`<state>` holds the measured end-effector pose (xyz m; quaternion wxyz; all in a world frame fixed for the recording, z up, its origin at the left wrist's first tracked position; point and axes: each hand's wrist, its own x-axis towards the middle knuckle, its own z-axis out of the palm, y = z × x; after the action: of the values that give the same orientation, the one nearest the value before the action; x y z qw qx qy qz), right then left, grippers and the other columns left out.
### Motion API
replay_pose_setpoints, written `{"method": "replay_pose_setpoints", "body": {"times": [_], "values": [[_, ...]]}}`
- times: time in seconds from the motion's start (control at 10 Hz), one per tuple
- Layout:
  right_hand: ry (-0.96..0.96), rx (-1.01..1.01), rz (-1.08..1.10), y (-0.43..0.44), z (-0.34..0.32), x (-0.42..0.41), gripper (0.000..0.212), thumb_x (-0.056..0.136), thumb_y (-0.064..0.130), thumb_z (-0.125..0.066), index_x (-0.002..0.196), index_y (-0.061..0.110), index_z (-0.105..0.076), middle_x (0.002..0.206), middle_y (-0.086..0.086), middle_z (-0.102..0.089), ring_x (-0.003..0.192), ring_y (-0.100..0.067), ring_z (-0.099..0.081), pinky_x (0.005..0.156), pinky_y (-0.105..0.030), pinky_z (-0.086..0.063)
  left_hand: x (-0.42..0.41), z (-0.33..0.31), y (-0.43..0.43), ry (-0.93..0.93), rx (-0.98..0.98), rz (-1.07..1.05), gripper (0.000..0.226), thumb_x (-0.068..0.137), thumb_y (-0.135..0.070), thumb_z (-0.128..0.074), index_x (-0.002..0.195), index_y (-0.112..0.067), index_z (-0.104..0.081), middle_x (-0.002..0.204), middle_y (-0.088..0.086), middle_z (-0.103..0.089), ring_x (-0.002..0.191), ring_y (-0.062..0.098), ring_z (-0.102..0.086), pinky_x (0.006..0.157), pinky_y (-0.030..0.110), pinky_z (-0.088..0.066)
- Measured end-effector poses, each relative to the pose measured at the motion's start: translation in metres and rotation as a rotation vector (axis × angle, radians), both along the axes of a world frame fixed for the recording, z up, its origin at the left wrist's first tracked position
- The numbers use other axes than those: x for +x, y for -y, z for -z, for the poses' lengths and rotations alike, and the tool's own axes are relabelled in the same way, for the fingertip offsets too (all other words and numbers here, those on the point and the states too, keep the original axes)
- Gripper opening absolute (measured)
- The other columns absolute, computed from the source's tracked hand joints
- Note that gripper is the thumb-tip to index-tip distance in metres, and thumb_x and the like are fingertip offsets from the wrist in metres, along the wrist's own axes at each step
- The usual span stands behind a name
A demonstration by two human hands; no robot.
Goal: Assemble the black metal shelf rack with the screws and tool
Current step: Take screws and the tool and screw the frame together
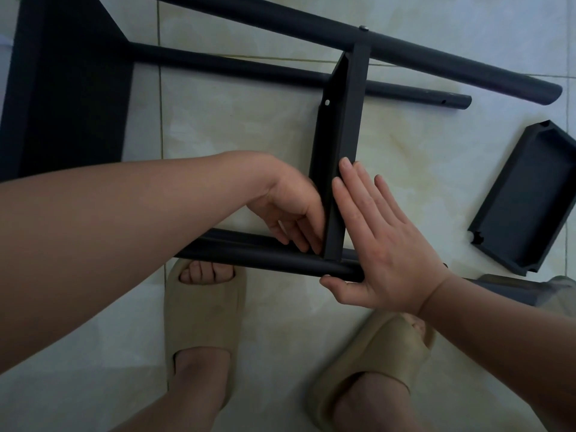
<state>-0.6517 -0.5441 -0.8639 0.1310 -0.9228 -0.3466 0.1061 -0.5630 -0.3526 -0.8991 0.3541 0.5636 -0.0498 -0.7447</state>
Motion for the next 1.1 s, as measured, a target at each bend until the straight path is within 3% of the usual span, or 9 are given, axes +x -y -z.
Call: {"method": "replay_pose_setpoints", "body": {"times": [0.1,0.3,0.5,0.6,0.8,1.1], "values": [[0.001,-0.001,-0.001,-0.0001,-0.0004,-0.0001,0.108,0.085,0.064,-0.057,0.156,-0.008,-0.020,0.166,-0.027,-0.011,0.156,-0.039,-0.008,0.124,-0.058,-0.020,-0.0013,0.0016,0.0008,0.037,0.013,-0.005,0.008,0.091,-0.019,-0.068,0.092,-0.023,-0.074,0.091,-0.005,-0.077,0.094,0.014,-0.069,0.100,0.038,-0.047],[-0.009,-0.001,0.002,-0.0003,-0.0009,0.0001,0.108,0.085,0.064,-0.057,0.156,-0.008,-0.020,0.166,-0.027,-0.011,0.156,-0.040,-0.008,0.124,-0.059,-0.020,0.0021,0.0000,0.0008,0.030,0.003,0.012,0.015,0.089,-0.009,-0.067,0.100,-0.018,-0.073,0.095,-0.003,-0.076,0.095,0.013,-0.068,0.099,0.034,-0.047],[-0.019,-0.004,0.002,-0.0004,-0.0014,0.0001,0.108,0.085,0.064,-0.058,0.156,-0.008,-0.020,0.166,-0.026,-0.010,0.156,-0.039,-0.007,0.124,-0.058,-0.018,-0.0013,-0.0002,0.0000,0.041,0.018,0.006,0.008,0.091,-0.020,-0.067,0.094,-0.024,-0.074,0.091,-0.006,-0.077,0.095,0.014,-0.067,0.099,0.037,-0.047],[-0.021,-0.006,0.001,-0.0004,-0.0018,0.0004,0.108,0.085,0.064,-0.057,0.156,-0.008,-0.019,0.166,-0.026,-0.009,0.156,-0.039,-0.007,0.125,-0.057,-0.018,-0.0012,0.0004,0.0013,0.041,0.014,0.006,0.009,0.091,-0.016,-0.067,0.094,-0.022,-0.073,0.089,-0.005,-0.076,0.092,0.013,-0.067,0.098,0.034,-0.047],[-0.024,-0.005,0.002,-0.0005,-0.0017,0.0003,0.107,0.086,0.064,-0.055,0.156,-0.008,-0.020,0.166,-0.026,-0.009,0.156,-0.039,-0.007,0.125,-0.057,-0.018,0.0012,-0.0023,0.0003,0.022,0.000,0.031,0.014,0.090,-0.017,-0.067,0.100,-0.022,-0.074,0.101,-0.004,-0.076,0.104,0.016,-0.068,0.100,0.037,-0.046],[-0.012,0.014,0.004,-0.0003,0.0002,0.0001,0.107,0.086,0.063,-0.057,0.156,-0.008,-0.020,0.166,-0.026,-0.011,0.156,-0.039,-0.008,0.124,-0.058,-0.021,0.0016,-0.0019,-0.0003,0.064,-0.006,0.036,0.016,0.088,-0.013,-0.070,0.101,-0.019,-0.075,0.097,-0.004,-0.077,0.098,0.013,-0.069,0.101,0.037,-0.046]]}}
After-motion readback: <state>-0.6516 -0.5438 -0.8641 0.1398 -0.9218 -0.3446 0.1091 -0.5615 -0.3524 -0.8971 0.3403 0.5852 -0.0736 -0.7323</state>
